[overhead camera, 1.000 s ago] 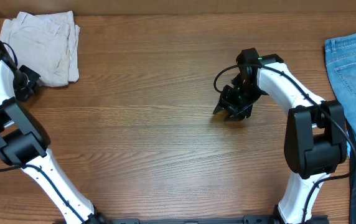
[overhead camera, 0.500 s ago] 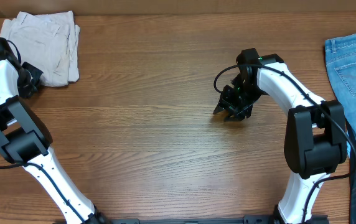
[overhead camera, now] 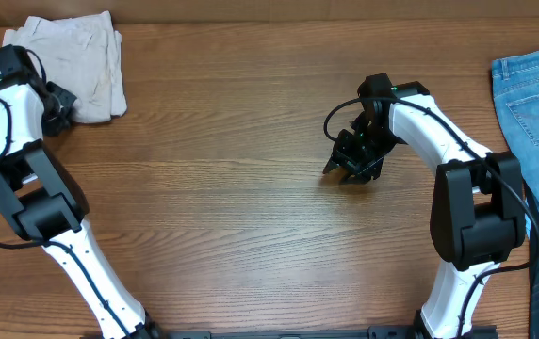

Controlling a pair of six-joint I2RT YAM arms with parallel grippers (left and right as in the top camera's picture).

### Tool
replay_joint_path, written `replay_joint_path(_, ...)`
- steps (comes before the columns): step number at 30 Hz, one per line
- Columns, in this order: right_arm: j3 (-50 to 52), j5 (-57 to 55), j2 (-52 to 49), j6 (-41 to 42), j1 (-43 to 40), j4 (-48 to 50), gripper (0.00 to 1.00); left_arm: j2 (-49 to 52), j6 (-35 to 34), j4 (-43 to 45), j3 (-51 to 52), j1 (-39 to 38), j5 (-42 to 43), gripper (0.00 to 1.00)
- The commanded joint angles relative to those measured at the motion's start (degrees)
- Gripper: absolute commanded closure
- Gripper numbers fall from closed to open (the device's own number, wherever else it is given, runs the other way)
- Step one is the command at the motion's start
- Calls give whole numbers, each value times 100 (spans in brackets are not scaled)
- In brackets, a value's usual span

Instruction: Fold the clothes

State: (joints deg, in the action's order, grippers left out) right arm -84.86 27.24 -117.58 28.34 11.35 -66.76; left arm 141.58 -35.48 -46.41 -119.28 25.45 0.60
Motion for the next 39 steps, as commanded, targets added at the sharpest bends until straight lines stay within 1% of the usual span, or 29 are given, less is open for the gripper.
replay_joint_path(1, -103, 68, 212, 17, 22, -11, 56, 120, -140, 101, -33, -155, 0, 96)
replay_joint_path(4, -103, 68, 212, 15, 22, -17, 55, 120, -133, 52, -33, -151, -70, 96)
replay_joint_path(9, -103, 68, 212, 15, 22, -66, 56, 120, 127, -42, -33, -48, -122, 96)
replay_joint_path(14, -103, 68, 212, 15, 22, -87, 56, 120, 168, -133, -33, 48, -122, 96)
replay_joint_path(18, -103, 68, 212, 15, 22, -105, 56, 120, 382, -131, -35, 122, -212, 92)
replay_joint_path(23, -103, 68, 212, 15, 22, -114, 56, 120, 614, -114, -35, 166, -424, 91)
replay_joint_path(27, -103, 68, 212, 15, 22, -155, 57, 120, 850, 2, -35, 164, -420, 91)
replay_joint_path(35, -103, 74, 212, 20, 22, -236, 57, 120, 986, 269, -35, 164, -420, 90)
replay_joint_path(38, -103, 90, 212, 22, 22, -256, 57, 120, 1097, 278, -35, 164, -422, 88)
replay_joint_path(39, -103, 90, 212, 22, 22, -256, 57, 120, 1113, 264, -35, 164, -420, 85)
